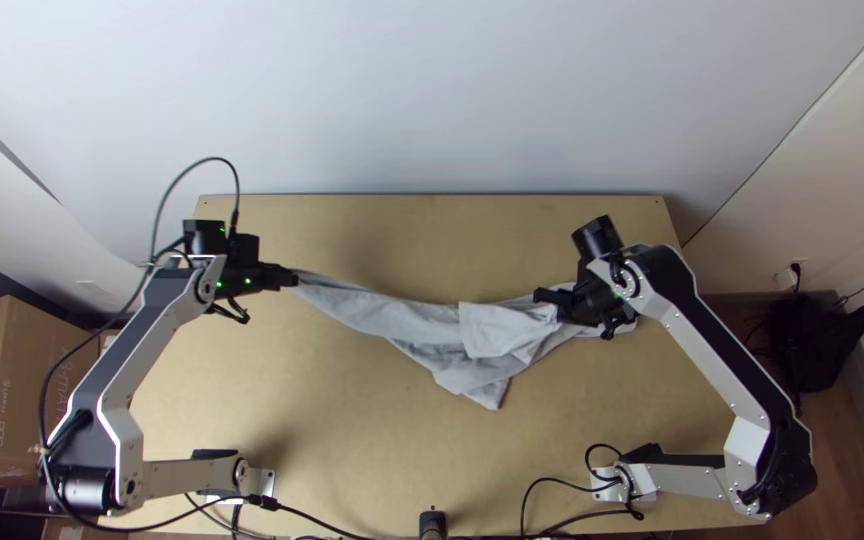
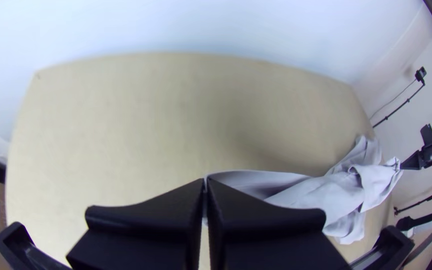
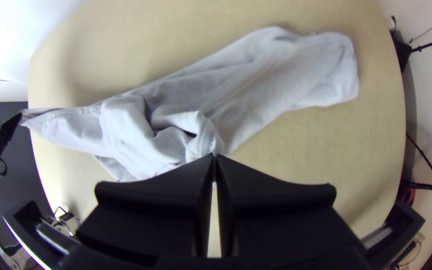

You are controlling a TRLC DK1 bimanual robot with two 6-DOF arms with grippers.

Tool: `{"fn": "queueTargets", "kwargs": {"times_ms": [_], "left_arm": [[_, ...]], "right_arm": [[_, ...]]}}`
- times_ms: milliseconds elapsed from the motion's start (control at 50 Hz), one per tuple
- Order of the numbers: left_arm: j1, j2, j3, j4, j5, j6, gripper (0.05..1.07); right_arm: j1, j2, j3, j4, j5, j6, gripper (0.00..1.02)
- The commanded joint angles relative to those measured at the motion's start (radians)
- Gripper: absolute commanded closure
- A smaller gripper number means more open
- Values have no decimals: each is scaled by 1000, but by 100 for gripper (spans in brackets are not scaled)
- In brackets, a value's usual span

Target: Fold the t-shirt

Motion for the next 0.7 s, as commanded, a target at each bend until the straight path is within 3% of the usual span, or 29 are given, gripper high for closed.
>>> {"fn": "queueTargets", "kwargs": {"times_ms": [0,120,240,420,580,680], "left_arm": [[7,-73,92,-33,-44,-40,105],[7,-99,224,-66,-113,-57,105],[7,-95,375,-75,-239,-71,105],[1,-44,609,-62,-426,-23,105],[7,52,859,-116,-445,-14,105],[6,77,973,-118,-466,-13,105]], "right_arm": [[-37,-21,81,72,5,-45,100],[-82,5,176,235,5,-151,100],[-112,77,329,316,5,-194,100],[-143,240,650,316,5,-215,100],[-158,395,951,307,7,-249,100],[-163,393,997,405,7,-252,100]]}}
